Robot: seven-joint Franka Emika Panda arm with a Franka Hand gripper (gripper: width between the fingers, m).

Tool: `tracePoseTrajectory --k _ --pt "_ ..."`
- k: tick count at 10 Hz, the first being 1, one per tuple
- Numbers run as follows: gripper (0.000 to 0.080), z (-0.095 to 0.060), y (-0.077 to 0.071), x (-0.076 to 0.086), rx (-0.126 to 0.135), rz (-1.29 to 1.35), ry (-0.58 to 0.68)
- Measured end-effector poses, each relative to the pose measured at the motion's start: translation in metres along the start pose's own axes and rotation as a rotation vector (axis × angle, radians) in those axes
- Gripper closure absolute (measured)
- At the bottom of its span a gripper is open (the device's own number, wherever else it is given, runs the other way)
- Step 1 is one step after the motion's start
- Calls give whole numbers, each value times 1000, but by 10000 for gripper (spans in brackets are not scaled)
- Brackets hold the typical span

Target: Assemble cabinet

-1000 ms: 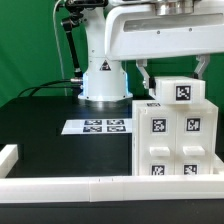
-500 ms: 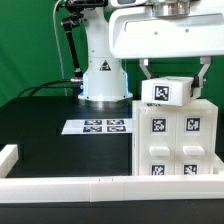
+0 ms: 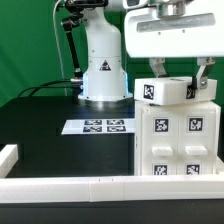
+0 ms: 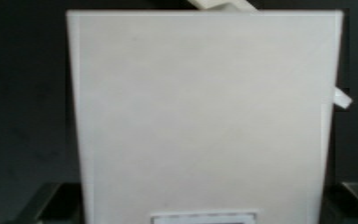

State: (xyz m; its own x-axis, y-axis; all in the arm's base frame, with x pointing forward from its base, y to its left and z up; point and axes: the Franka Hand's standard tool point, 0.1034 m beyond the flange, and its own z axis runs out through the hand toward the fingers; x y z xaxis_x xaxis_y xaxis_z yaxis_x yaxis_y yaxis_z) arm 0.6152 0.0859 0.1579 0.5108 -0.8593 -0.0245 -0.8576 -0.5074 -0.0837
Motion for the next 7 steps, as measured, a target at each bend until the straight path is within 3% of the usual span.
tracePoseTrajectory --k 7 --pt "239 1 -5 -3 27 524 -29"
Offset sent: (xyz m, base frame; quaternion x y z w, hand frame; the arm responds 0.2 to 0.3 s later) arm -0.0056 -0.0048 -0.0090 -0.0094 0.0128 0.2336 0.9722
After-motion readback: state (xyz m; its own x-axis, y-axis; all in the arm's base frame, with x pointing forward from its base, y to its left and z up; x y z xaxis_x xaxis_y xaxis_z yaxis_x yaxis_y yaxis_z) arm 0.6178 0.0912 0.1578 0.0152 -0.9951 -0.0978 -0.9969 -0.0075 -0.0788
